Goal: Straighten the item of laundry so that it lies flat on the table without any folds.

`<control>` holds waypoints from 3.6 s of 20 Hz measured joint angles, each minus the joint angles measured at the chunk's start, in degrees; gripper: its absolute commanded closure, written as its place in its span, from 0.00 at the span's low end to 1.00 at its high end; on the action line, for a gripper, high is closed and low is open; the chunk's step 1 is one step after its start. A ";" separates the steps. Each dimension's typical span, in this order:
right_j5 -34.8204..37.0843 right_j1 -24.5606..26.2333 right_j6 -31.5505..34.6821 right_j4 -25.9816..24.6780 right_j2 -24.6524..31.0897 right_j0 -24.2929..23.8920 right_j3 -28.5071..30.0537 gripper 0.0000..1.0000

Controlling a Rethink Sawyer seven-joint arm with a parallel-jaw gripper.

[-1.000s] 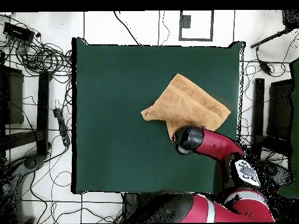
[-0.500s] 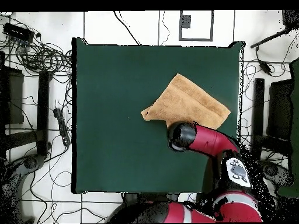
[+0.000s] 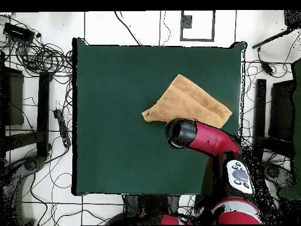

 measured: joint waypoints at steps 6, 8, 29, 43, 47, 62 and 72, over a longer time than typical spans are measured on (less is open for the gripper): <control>-1.26 1.98 0.00 0.01 0.00 -0.31 -0.01 0.00; -1.42 2.98 0.00 0.18 0.00 -0.30 -0.01 0.00; -1.91 6.70 0.01 4.48 -0.74 0.34 -0.12 0.00; -1.94 4.70 0.01 4.55 -4.38 3.06 3.27 0.00; -2.10 5.87 0.01 4.77 -4.63 2.25 5.16 0.00; -2.73 7.26 0.00 7.23 -4.86 1.28 6.29 0.00; -0.57 5.17 0.01 7.19 -7.26 4.46 6.30 0.00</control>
